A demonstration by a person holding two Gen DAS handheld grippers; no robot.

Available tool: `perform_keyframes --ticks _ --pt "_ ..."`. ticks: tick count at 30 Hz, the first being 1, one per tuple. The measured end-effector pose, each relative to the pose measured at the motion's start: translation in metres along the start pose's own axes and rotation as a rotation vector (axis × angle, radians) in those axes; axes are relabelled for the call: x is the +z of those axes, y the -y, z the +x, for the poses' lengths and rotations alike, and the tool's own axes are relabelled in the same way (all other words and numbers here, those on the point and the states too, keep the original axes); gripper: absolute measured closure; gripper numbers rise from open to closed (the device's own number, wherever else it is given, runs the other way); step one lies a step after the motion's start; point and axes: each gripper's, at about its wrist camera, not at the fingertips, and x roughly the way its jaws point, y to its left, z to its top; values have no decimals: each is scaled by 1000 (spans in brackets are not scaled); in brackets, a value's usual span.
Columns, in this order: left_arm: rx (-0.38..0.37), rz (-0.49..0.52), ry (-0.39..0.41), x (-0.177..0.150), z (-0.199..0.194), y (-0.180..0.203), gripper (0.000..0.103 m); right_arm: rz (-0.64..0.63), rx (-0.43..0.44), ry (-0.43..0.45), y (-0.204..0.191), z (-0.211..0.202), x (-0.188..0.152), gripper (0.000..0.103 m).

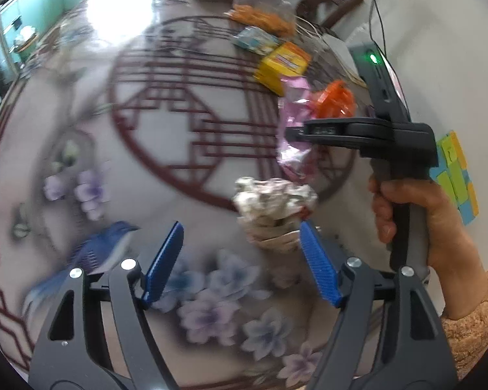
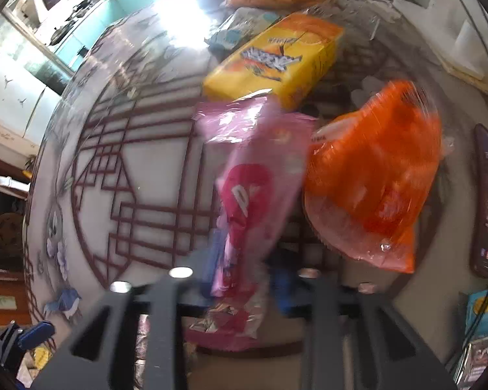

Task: Collect trash
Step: 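Grasp the pink plastic bag with the right gripper while the left gripper grasps the crumpled newspaper wad, then carry the pink bag and newspaper wad over the red bin with both grippers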

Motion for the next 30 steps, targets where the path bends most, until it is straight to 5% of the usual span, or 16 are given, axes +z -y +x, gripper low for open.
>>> perform_keyframes --ticks 8,15,22,30 --pt "-12 15 -59 11 44 30 28 -39 58 124 7 -48 4 87" --pt "-6 -10 -123 14 70 29 29 -50 87 144 8 -61 11 86" --pt "-14 -45 -146 17 76 15 54 -70 94 133 -2 -59 14 86" --pt "11 -22 -54 22 42 2 59 -117 115 162 -31 -67 12 86"
